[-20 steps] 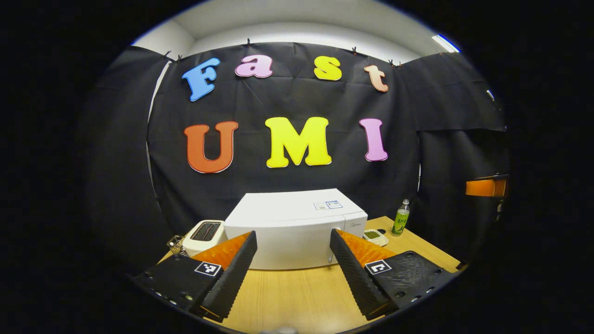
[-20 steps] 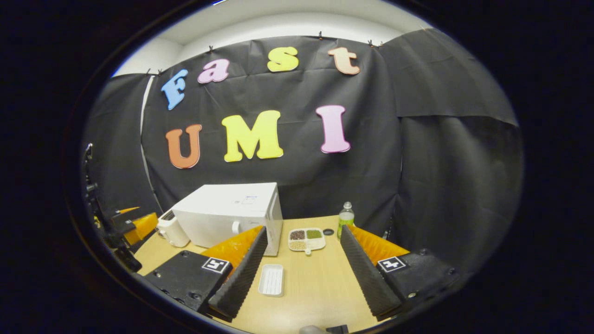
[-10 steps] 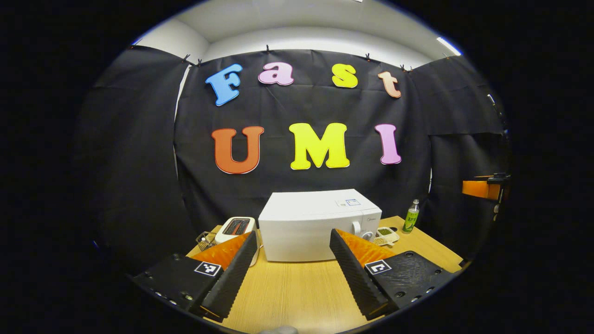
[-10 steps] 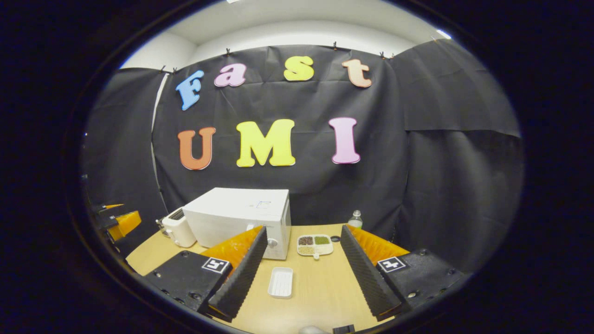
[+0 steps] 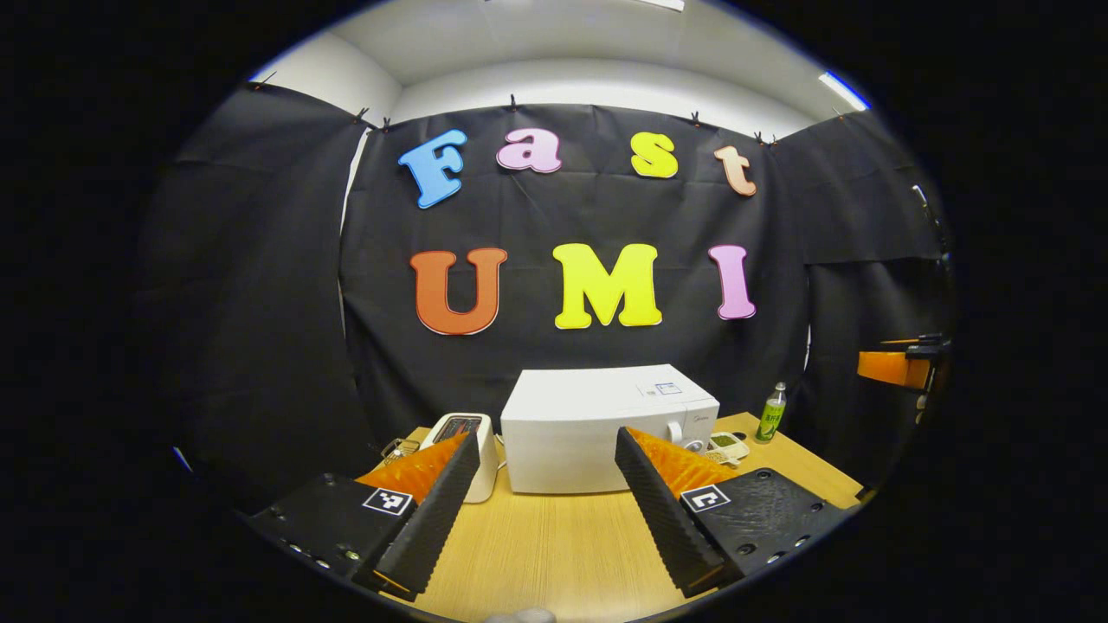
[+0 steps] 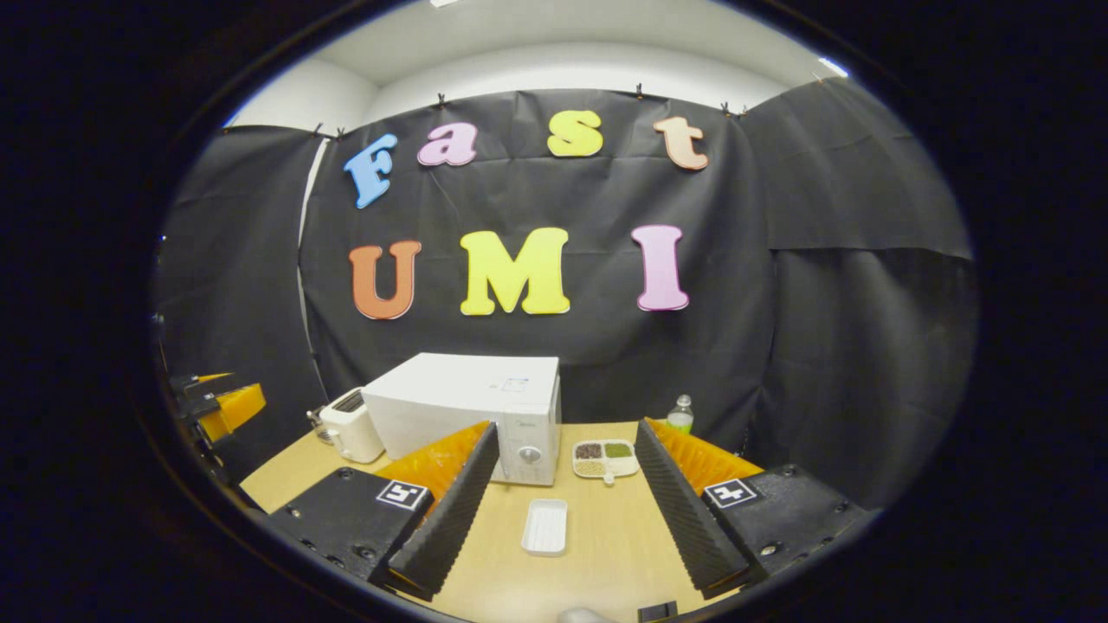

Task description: Open the microwave oven with the left hand, put the food in, and close the microwave oven.

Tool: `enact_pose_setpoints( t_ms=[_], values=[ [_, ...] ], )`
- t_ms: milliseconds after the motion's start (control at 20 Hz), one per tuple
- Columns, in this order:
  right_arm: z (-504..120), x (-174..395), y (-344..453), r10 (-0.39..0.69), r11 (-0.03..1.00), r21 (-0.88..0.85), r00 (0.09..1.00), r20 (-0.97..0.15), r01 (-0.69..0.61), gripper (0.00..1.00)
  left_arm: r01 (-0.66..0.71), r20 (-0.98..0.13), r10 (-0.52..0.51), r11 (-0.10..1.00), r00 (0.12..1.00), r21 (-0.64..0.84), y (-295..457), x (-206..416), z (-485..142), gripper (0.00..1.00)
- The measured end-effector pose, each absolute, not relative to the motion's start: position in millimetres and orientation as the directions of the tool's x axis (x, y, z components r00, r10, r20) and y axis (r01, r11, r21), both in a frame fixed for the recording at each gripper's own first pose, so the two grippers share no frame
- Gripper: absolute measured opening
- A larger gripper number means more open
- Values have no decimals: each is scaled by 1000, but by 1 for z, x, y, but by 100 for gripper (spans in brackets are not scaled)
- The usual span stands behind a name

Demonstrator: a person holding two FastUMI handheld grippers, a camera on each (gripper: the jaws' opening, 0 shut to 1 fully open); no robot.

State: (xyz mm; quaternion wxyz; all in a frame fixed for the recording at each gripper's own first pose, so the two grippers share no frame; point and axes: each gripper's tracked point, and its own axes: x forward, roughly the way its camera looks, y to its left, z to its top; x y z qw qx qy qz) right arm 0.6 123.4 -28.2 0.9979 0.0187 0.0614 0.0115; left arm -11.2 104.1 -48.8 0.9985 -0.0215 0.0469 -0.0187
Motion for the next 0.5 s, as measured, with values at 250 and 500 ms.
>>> enact_pose_setpoints(
  t_ms=[250,500],
  values=[
    [-22,1,131,27,999,35,994,-109,-24,100,26,-90,-31,998,995,-52,114,-10,-48,96],
    [-21,2,133,23,999,31,994,-111,-20,92,37,-85,-42,998,995,-56,113,-6,-45,96]
  ],
)
